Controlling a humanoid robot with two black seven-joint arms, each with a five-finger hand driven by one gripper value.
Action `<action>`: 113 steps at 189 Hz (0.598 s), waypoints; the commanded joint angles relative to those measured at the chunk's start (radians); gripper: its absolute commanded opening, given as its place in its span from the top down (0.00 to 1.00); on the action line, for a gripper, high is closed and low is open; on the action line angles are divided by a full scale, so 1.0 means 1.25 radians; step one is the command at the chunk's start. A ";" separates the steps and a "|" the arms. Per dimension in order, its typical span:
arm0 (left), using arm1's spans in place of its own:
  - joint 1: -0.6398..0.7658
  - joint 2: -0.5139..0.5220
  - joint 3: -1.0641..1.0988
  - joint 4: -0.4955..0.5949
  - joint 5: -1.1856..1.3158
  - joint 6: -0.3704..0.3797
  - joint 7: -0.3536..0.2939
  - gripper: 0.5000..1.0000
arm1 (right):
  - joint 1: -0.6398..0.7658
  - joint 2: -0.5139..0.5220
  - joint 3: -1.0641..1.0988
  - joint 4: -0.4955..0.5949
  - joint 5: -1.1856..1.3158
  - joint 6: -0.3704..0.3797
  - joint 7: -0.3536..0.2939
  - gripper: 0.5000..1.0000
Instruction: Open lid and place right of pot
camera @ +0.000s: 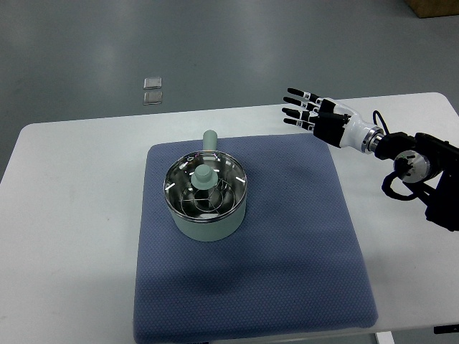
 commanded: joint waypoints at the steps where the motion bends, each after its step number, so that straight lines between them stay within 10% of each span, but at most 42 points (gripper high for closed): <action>1: 0.000 0.000 0.000 0.000 0.000 0.000 0.000 0.00 | -0.003 0.005 0.001 0.000 0.001 0.002 0.000 0.13; 113: -0.018 0.000 0.001 0.007 0.000 0.001 0.000 0.00 | 0.059 -0.011 -0.002 0.029 -0.272 0.066 0.099 0.14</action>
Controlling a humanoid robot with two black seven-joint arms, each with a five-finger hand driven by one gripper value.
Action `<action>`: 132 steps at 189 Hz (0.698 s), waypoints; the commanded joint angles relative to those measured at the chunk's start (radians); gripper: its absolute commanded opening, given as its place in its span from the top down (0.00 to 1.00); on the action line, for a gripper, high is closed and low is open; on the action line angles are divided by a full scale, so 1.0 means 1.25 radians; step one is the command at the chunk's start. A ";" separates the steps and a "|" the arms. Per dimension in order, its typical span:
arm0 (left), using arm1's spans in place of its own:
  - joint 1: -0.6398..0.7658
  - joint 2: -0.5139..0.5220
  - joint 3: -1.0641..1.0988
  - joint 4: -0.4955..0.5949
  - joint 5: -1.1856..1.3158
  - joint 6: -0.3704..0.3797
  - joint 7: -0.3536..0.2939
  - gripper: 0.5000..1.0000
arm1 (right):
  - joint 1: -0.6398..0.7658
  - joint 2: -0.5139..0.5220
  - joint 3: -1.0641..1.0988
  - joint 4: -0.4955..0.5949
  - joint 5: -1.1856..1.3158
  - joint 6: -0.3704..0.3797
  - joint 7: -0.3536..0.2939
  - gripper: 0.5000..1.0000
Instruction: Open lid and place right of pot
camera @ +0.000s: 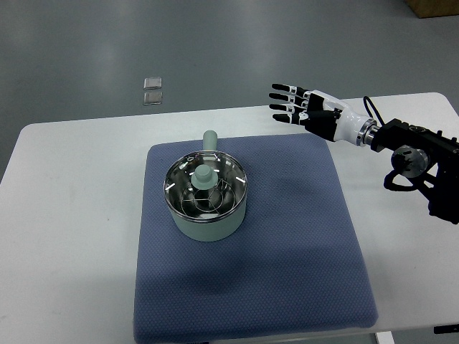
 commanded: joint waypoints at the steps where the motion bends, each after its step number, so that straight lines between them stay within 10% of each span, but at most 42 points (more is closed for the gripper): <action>1: -0.004 0.000 -0.002 -0.007 0.000 -0.001 0.000 0.00 | 0.024 -0.010 -0.001 0.017 -0.065 0.010 0.018 0.14; 132: -0.004 0.000 -0.002 -0.004 0.000 -0.001 0.000 0.00 | 0.260 -0.040 -0.013 0.274 -0.717 0.028 0.058 0.14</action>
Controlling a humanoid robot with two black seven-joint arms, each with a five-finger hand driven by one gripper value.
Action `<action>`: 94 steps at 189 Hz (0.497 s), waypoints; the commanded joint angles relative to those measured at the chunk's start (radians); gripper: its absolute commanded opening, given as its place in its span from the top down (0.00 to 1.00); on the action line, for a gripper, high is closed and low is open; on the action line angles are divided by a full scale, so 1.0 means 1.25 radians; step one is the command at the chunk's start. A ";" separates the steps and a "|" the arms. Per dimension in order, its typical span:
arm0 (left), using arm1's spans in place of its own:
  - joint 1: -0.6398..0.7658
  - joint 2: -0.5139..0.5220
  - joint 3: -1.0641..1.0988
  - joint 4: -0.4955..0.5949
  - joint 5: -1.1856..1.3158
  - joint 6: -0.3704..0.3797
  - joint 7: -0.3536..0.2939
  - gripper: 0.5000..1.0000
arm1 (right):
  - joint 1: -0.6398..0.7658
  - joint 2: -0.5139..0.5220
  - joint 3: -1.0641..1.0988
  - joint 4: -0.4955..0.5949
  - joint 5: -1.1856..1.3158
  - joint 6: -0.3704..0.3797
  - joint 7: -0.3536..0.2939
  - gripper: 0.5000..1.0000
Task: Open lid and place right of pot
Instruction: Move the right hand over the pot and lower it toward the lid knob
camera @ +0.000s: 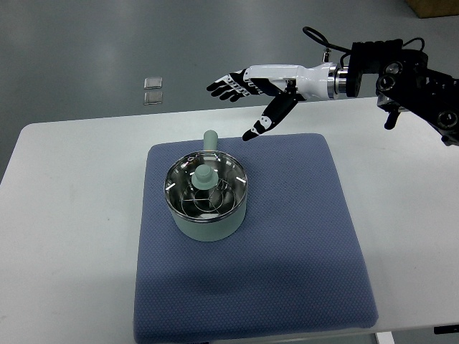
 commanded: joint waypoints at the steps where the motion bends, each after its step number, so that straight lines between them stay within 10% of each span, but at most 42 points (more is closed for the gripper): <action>1: 0.000 0.000 0.000 0.000 0.000 0.000 0.000 0.00 | 0.033 0.005 -0.004 0.034 -0.070 0.000 0.007 0.14; 94: 0.000 0.000 0.000 0.000 0.000 0.000 0.000 0.00 | 0.114 0.109 -0.138 0.053 -0.281 0.000 0.004 0.14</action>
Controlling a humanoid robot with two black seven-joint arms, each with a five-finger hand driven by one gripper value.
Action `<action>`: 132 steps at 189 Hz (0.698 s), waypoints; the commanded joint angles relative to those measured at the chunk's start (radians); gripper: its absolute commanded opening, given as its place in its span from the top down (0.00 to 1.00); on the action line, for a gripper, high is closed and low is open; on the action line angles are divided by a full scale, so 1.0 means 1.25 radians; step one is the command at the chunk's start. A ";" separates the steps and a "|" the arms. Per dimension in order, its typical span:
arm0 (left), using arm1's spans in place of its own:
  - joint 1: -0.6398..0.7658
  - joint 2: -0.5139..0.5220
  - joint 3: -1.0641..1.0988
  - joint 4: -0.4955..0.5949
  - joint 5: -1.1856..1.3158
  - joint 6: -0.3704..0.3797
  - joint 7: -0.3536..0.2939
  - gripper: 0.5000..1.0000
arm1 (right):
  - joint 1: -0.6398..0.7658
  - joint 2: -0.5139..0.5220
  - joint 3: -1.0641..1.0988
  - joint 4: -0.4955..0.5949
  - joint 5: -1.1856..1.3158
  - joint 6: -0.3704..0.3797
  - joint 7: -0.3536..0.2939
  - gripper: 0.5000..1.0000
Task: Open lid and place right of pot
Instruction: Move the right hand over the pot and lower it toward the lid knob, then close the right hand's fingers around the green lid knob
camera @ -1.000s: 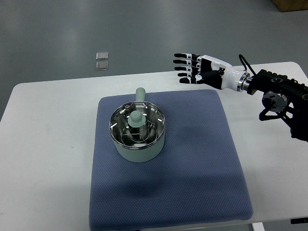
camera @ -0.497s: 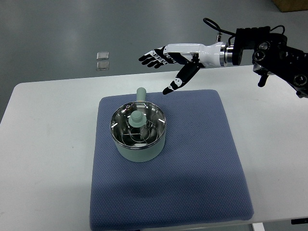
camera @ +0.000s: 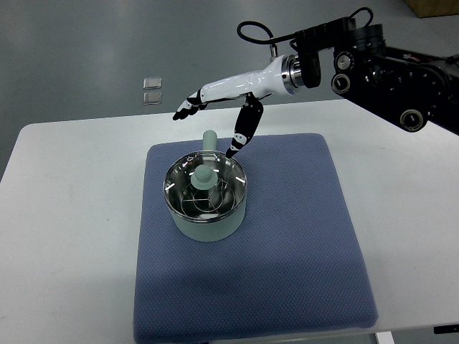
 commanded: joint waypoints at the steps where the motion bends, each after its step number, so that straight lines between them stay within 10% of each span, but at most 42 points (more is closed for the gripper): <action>1: 0.000 0.000 -0.001 0.000 0.000 0.000 0.000 0.00 | 0.005 0.031 -0.024 -0.001 -0.024 0.000 -0.004 0.14; 132: 0.000 0.000 -0.001 0.000 0.000 0.000 0.000 0.00 | 0.001 0.054 -0.085 -0.007 -0.072 0.000 -0.011 0.25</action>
